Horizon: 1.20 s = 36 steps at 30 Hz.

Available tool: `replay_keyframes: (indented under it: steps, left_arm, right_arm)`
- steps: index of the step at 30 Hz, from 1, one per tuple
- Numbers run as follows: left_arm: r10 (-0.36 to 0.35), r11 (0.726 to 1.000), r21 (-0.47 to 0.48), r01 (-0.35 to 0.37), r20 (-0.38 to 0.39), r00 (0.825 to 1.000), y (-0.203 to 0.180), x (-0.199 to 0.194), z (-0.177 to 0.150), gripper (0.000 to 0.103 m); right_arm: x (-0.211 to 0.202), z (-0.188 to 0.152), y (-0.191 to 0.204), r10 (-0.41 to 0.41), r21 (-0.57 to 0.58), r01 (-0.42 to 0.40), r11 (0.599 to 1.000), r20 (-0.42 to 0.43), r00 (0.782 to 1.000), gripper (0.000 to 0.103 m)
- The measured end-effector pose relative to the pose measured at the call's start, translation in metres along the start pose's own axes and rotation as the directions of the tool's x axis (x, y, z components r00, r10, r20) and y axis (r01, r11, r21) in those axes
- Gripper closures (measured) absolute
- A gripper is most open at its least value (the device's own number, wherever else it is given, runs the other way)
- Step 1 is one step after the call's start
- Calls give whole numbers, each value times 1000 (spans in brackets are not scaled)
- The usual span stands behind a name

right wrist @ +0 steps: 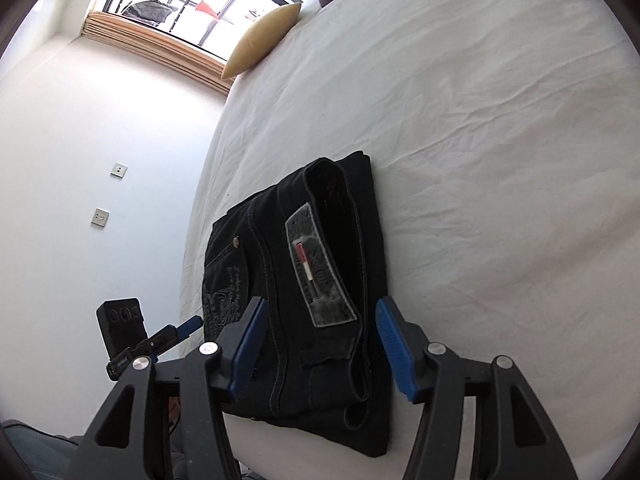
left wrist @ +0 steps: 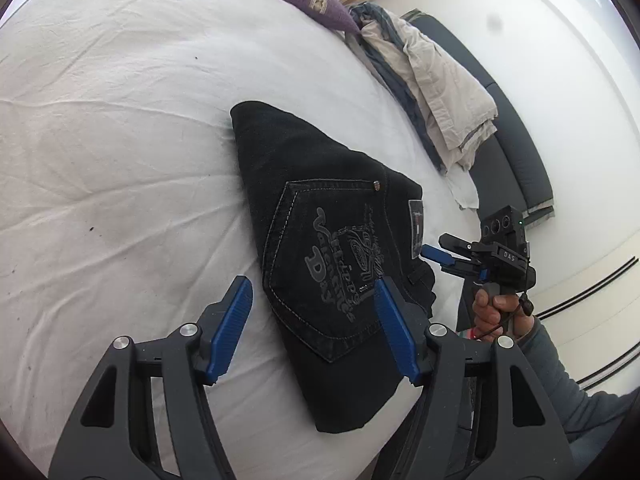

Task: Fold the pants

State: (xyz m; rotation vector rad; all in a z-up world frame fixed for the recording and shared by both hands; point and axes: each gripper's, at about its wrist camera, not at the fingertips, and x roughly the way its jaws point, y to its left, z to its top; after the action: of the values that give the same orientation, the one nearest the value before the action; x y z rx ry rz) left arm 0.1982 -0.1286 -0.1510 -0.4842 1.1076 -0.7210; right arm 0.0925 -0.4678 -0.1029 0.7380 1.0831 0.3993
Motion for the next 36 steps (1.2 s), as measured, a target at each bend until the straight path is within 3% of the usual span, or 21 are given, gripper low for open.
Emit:
replay_keyframes:
  steps: [6,9,12,18,26,36]
  left_arm:
    - [60,998,-16,-62,-95,994,2,34,2,43]
    - [54,998,-13,-55,-102,993,-3,41,3,44]
    - [67,997,-17,-69,-111,992,-5,44,6,55]
    - [93,996,-5,-94,-97,991,-18,45,5,64]
    - [102,995,-15,-103,-69,992,-29,42,7,75]
    - [75,997,-22,-76,-31,997,-31,31,9,82]
  right_arm:
    - [30,14,-11,-24,15,25,1000,-63,998,43]
    - [36,19,-10,-19,5,20,1000,-73,997,43]
    - [39,21,-9,-17,8,17,1000,-89,996,43]
    - [46,23,-1,-55,-6,55,998,-108,993,56]
    - [40,16,23,-178,-111,167,980,-92,980,75]
    - [28,5,53,-293,-230,281,932,-17,956,83]
